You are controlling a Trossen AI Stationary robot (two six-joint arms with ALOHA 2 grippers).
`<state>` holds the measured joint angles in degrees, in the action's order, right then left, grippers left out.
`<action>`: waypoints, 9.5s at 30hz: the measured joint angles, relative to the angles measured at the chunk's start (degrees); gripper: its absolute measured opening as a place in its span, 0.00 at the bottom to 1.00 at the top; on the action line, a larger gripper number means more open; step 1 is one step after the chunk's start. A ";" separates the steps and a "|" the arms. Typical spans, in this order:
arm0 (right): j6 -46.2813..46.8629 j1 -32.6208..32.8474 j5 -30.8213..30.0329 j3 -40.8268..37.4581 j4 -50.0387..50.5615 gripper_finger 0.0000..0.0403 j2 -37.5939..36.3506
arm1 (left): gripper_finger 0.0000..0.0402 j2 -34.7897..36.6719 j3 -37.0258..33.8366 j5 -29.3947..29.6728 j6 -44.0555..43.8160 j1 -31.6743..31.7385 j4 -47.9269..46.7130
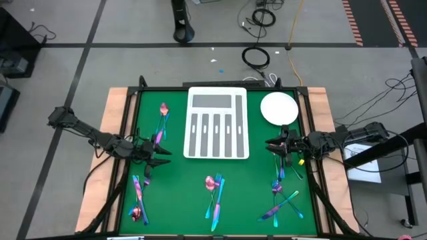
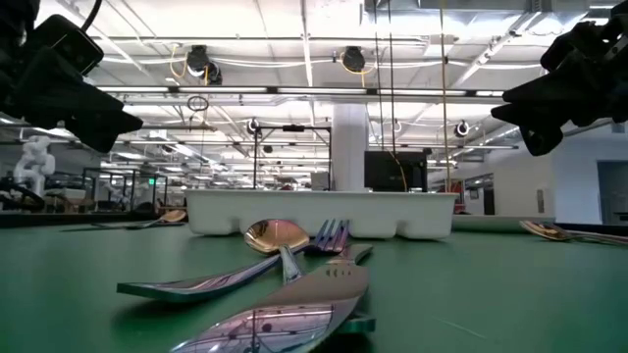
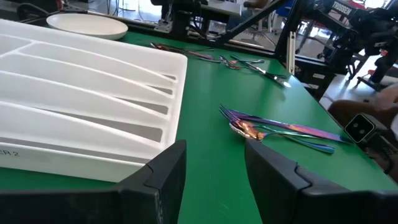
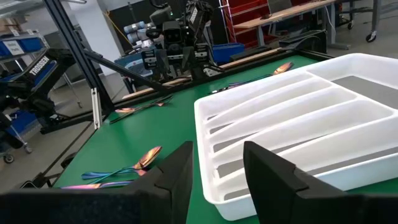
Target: Sort silverware
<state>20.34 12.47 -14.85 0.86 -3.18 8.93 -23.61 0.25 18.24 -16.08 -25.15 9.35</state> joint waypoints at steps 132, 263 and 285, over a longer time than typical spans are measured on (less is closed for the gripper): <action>-7.52 12.02 7.48 50.42 -3.43 0.32 70.93 | 0.41 -63.91 51.04 -35.96 -119.66 -27.12 -58.06; -14.22 4.58 7.35 50.40 4.51 0.32 67.52 | 0.13 -62.55 57.67 -40.76 -45.95 49.05 -47.84; -14.00 2.82 7.39 50.40 6.95 0.32 67.52 | 0.13 -78.66 63.49 -42.32 -38.79 53.77 -50.47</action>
<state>6.33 15.29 -7.46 51.27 3.77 76.44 -102.26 63.75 -24.08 -54.86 28.62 -41.12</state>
